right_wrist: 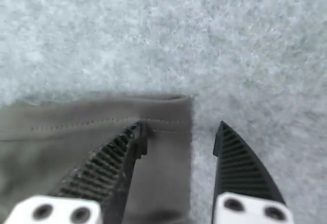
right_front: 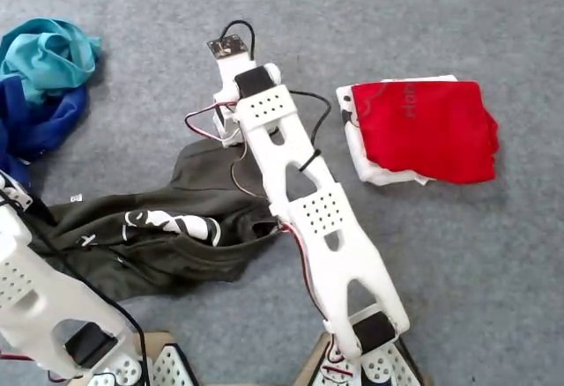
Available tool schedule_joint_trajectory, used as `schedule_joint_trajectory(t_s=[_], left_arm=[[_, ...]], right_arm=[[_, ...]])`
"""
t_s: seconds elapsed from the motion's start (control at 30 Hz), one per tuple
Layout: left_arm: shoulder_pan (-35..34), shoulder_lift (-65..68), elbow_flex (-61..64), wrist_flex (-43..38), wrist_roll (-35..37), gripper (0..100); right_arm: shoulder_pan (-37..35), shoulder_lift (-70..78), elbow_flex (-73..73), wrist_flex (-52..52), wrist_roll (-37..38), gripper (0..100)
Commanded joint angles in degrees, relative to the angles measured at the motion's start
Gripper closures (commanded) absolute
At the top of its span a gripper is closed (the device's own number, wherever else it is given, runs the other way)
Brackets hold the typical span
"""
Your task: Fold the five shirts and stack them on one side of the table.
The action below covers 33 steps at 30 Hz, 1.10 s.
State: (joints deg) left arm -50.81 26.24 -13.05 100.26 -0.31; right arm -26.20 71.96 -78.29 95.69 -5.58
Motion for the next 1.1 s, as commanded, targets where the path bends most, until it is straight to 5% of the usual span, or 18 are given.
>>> schedule_joint_trajectory(t_s=[0.0,0.3,1.07], left_arm=[[-0.2,-3.5,-2.4,0.4,0.6,79],[0.3,-3.5,-2.6,0.4,0.7,79],[0.3,-3.0,-0.4,-4.4,0.7,79]], right_arm=[[-0.4,-0.7,-1.0,-0.4,-0.4,77.3],[-1.3,-4.9,-6.4,5.3,-0.3,77.3],[-1.8,2.6,-7.6,-2.8,-0.4,77.3]])
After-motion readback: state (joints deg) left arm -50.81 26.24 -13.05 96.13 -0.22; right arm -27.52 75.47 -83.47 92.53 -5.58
